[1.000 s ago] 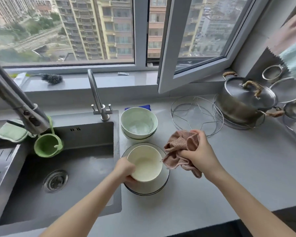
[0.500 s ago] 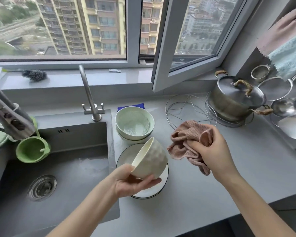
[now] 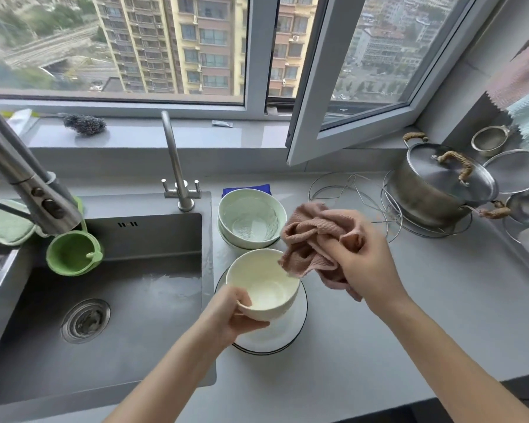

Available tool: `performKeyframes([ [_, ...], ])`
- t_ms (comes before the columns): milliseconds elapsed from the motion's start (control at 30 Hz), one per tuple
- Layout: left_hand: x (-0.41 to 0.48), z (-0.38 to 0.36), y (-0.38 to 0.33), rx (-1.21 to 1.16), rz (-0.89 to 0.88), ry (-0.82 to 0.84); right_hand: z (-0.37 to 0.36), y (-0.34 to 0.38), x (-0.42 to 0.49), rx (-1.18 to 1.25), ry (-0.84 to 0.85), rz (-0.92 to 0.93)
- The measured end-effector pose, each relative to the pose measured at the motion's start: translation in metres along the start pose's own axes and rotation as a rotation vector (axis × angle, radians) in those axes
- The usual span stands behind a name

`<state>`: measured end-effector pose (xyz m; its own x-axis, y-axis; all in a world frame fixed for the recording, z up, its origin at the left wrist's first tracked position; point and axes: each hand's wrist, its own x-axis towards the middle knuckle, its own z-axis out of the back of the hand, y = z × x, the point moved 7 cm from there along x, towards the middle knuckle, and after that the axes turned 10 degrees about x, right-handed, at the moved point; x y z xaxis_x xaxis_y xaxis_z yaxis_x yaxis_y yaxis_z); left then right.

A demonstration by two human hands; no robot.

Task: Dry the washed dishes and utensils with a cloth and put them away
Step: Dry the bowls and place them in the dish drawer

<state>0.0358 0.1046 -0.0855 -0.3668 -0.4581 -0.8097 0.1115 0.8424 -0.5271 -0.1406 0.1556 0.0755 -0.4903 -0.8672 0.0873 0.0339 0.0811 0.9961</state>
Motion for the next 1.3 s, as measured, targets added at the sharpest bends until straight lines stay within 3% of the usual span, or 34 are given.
performKeyframes([
  [133,-0.006,-0.007,-0.024,0.336,-0.252,0.031,-0.028,-0.04,-0.01,-0.901,0.059,0.303],
  [167,-0.007,-0.009,-0.026,0.396,-0.292,0.029,-0.037,-0.054,-0.014,-0.981,0.067,0.343],
  [233,-0.009,-0.011,-0.03,0.482,-0.372,-0.012,-0.053,-0.068,-0.02,-0.935,0.077,0.327],
  [300,-0.012,-0.014,-0.034,0.518,-0.429,-0.037,-0.064,-0.082,-0.022,-0.713,0.14,0.125],
  [400,-0.012,-0.004,-0.05,0.572,-0.449,-0.108,-0.084,-0.099,-0.034,-0.168,0.452,-0.319],
  [467,-0.014,0.003,-0.053,0.61,-0.367,-0.095,-0.087,-0.092,-0.042,-0.253,0.701,-0.359],
  [533,-0.016,0.002,-0.046,0.693,-0.276,-0.004,-0.081,-0.087,-0.043,-0.673,0.92,-0.189],
  [600,-0.019,-0.004,-0.04,0.752,-0.259,0.058,-0.084,-0.076,-0.04,-1.044,1.022,0.257],
  [633,-0.02,-0.006,-0.041,0.768,-0.265,0.07,-0.087,-0.073,-0.044,-1.124,1.02,0.501],
  [700,-0.022,-0.008,-0.046,0.849,-0.286,0.095,-0.088,-0.078,-0.057,-1.147,1.052,0.724],
  [767,-0.023,-0.01,-0.05,0.959,-0.306,0.116,-0.086,-0.087,-0.062,-1.128,1.017,0.752],
  [867,-0.024,-0.008,-0.059,0.927,-0.348,0.044,-0.089,-0.081,-0.063,-1.088,0.829,0.627],
  [967,-0.021,-0.008,-0.059,0.831,-0.349,-0.039,-0.083,-0.075,-0.056,-0.96,0.782,0.135],
  [1033,-0.02,-0.011,-0.054,0.825,-0.361,-0.016,-0.064,-0.071,-0.055,-0.733,0.743,-0.217],
  [1067,-0.021,-0.01,-0.053,0.821,-0.375,0.001,-0.053,-0.063,-0.053,-0.599,0.665,-0.278],
  [1167,-0.022,-0.002,-0.059,0.788,-0.425,0.001,-0.011,-0.029,-0.041,-0.498,0.29,-0.165],
  [1233,-0.023,-0.001,-0.062,0.753,-0.446,-0.015,0.003,0.0,-0.044,-0.685,0.077,0.032],
  [1300,-0.025,-0.007,-0.06,0.704,-0.447,-0.007,-0.006,0.015,-0.049,-0.883,0.041,0.219],
])
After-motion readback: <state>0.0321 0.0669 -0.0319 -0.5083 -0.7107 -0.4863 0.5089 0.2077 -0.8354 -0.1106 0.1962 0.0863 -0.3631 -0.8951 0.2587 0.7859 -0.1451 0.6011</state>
